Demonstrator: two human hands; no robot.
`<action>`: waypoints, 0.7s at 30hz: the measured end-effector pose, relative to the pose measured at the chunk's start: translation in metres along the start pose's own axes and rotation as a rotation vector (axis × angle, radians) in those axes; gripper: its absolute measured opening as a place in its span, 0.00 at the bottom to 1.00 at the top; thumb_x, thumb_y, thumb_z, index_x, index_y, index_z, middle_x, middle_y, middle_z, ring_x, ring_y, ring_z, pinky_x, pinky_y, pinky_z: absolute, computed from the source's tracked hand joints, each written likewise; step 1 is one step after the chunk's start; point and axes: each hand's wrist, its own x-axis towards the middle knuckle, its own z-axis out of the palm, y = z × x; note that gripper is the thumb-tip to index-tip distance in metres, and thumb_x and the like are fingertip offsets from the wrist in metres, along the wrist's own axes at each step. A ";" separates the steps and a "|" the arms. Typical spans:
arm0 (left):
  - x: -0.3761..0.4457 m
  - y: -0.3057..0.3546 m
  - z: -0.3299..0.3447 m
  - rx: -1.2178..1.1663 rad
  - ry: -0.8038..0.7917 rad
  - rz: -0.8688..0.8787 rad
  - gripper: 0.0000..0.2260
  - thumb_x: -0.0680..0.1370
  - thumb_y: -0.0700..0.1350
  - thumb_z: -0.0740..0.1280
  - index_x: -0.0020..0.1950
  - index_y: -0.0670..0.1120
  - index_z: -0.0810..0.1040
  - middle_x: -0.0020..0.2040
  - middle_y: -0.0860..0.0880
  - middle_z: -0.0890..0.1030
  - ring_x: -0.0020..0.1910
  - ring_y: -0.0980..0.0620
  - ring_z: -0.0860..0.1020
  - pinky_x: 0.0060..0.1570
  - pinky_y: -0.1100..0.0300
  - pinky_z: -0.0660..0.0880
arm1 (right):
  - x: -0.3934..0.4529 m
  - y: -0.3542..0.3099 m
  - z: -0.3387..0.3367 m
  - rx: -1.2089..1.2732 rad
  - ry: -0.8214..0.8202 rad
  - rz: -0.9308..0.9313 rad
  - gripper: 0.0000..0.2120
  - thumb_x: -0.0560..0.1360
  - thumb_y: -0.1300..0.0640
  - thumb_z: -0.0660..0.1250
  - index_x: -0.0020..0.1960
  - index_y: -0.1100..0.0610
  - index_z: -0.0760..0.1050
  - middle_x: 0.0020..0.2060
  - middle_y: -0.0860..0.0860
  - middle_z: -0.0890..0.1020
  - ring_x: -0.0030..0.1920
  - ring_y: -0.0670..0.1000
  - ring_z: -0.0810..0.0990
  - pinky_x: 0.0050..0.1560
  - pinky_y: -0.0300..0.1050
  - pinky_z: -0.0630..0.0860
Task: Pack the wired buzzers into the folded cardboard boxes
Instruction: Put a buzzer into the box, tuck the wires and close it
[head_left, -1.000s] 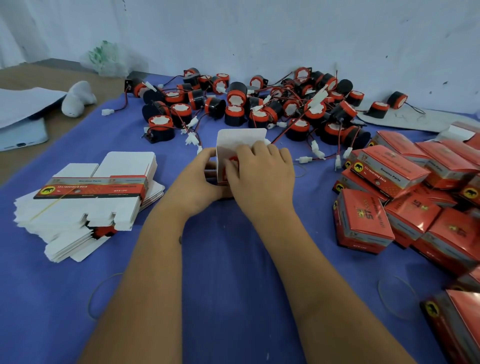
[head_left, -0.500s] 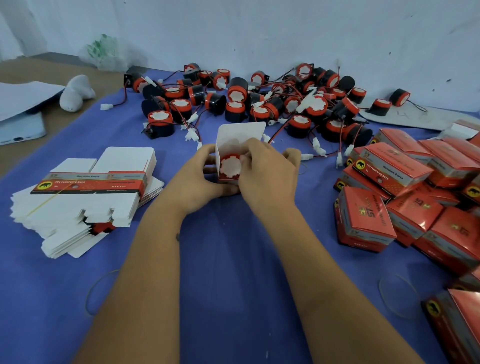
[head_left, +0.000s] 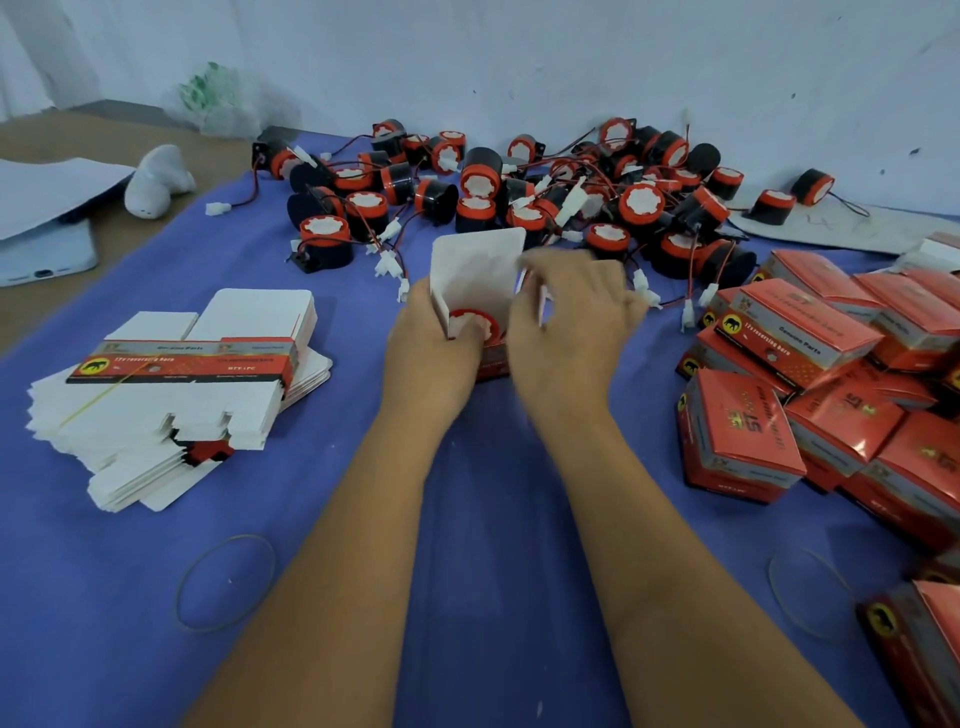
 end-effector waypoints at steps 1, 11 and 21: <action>0.000 0.000 0.000 0.003 -0.014 -0.017 0.13 0.78 0.43 0.65 0.59 0.57 0.68 0.47 0.61 0.76 0.47 0.61 0.76 0.38 0.74 0.70 | 0.006 0.002 -0.002 0.135 0.094 0.157 0.09 0.74 0.61 0.64 0.53 0.55 0.77 0.40 0.45 0.77 0.44 0.47 0.73 0.48 0.42 0.62; 0.003 0.004 0.002 -0.041 -0.088 -0.087 0.19 0.79 0.41 0.62 0.69 0.56 0.67 0.53 0.58 0.76 0.51 0.59 0.75 0.40 0.66 0.69 | 0.029 0.017 -0.022 1.050 -0.306 0.589 0.14 0.71 0.61 0.56 0.43 0.60 0.81 0.27 0.52 0.76 0.30 0.50 0.69 0.37 0.41 0.68; 0.005 0.000 -0.001 -0.044 -0.135 -0.058 0.20 0.80 0.40 0.61 0.70 0.55 0.68 0.51 0.61 0.78 0.48 0.62 0.77 0.34 0.75 0.71 | 0.027 0.006 -0.014 0.332 -0.496 0.188 0.11 0.74 0.59 0.70 0.49 0.43 0.77 0.39 0.39 0.81 0.55 0.49 0.78 0.64 0.58 0.69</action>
